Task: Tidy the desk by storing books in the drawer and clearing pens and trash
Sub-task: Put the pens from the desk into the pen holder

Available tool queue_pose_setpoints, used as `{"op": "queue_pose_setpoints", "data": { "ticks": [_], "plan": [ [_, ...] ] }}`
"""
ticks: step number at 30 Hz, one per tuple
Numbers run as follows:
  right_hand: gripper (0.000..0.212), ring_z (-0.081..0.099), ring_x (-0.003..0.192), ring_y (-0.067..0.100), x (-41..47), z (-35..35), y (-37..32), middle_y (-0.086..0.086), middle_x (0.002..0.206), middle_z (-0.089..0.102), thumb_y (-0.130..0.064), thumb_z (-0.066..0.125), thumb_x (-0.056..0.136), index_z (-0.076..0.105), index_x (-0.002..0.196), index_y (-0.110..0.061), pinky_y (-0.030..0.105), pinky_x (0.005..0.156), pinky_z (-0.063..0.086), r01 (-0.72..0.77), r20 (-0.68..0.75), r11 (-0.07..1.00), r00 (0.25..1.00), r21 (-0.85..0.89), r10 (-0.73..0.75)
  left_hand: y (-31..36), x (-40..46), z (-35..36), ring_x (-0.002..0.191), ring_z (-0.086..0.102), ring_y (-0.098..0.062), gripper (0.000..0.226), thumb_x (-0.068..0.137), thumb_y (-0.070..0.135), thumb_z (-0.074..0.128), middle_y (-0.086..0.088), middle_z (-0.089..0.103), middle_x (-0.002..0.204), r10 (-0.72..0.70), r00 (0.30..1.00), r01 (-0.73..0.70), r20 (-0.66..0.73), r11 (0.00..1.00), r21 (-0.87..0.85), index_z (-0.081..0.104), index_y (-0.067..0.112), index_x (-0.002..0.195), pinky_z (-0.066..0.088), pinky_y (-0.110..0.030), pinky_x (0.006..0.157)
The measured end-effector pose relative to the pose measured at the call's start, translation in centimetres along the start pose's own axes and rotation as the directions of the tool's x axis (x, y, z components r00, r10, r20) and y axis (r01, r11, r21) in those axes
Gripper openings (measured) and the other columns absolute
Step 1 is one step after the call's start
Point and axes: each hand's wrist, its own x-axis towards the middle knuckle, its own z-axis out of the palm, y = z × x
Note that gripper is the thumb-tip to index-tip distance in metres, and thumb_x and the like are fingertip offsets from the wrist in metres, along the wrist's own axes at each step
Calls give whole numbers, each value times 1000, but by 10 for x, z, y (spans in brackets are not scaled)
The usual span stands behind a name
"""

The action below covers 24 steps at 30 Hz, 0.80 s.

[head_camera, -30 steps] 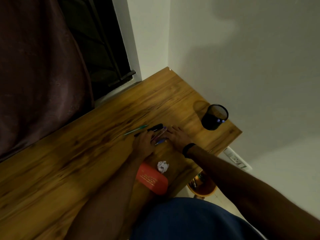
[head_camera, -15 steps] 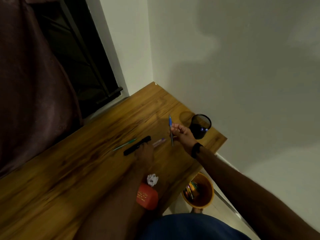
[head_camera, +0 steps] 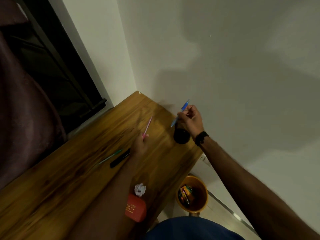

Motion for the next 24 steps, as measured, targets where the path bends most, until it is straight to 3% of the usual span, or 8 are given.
{"op": "queue_pose_setpoints", "data": {
  "ticks": [2,5,9,13,16,20,22,24],
  "plan": [
    [20,59,74,19,8,-11,2,-5,76,57,-13,64,86,50,89,-27,43,79,57,36,-95,987,994,-155,-51,10,5,1,77,58,-22,31,95,48,44,-1,56,81,-3,1000,3,-6,1000,14,53,19,89,50,-38,73],
    [19,60,75,16,6,-20,8,-4,81,61,-16,64,88,48,97,-21,34,72,55,38,-122,938,989,-345,-85,24,6,3,76,55,-19,42,95,55,37,-1,57,80,10,1000,-10,3,1000,-6,57,18,88,46,-35,73],
    [18,58,86,24,1,-27,31,6,96,61,-23,65,84,50,95,-21,32,71,47,-28,-87,835,996,-549,-24,37,2,5,87,57,-23,49,101,48,27,-7,60,94,4,999,-3,38,1000,-13,59,13,109,46,-39,82],
    [23,54,103,26,-7,-32,44,4,102,60,-22,69,80,57,99,-16,38,85,50,-40,-104,823,994,-567,-23,50,2,8,72,53,-15,39,100,43,36,0,55,83,22,997,-16,78,997,-73,55,13,115,43,-30,64],
    [38,48,106,23,-14,-35,42,4,109,58,-29,73,77,56,108,-14,35,90,46,44,-130,787,979,-615,-157,67,3,7,63,45,-7,25,98,34,45,6,48,73,50,996,-39,68,987,-153,58,12,99,34,-22,55],
    [39,49,115,26,-5,-28,27,1,118,62,-28,72,75,62,113,-21,39,99,38,377,178,592,913,-712,-368,90,8,6,57,39,-9,25,94,31,54,5,42,65,106,991,-84,82,967,-239,51,19,72,30,-24,53],
    [35,49,119,28,3,-24,24,0,123,62,-27,70,78,65,113,-24,42,101,35,475,331,483,874,-736,-355,100,10,9,54,36,-9,30,92,32,57,6,39,61,123,987,-89,104,954,-286,47,19,67,28,-27,52],
    [22,52,115,27,8,-23,23,-1,117,66,-29,66,85,69,107,-24,40,97,34,483,360,469,872,-739,-331,106,10,12,53,35,-8,31,90,34,59,6,40,59,126,986,-90,110,954,-284,46,20,65,28,-26,52]
  ]
}}
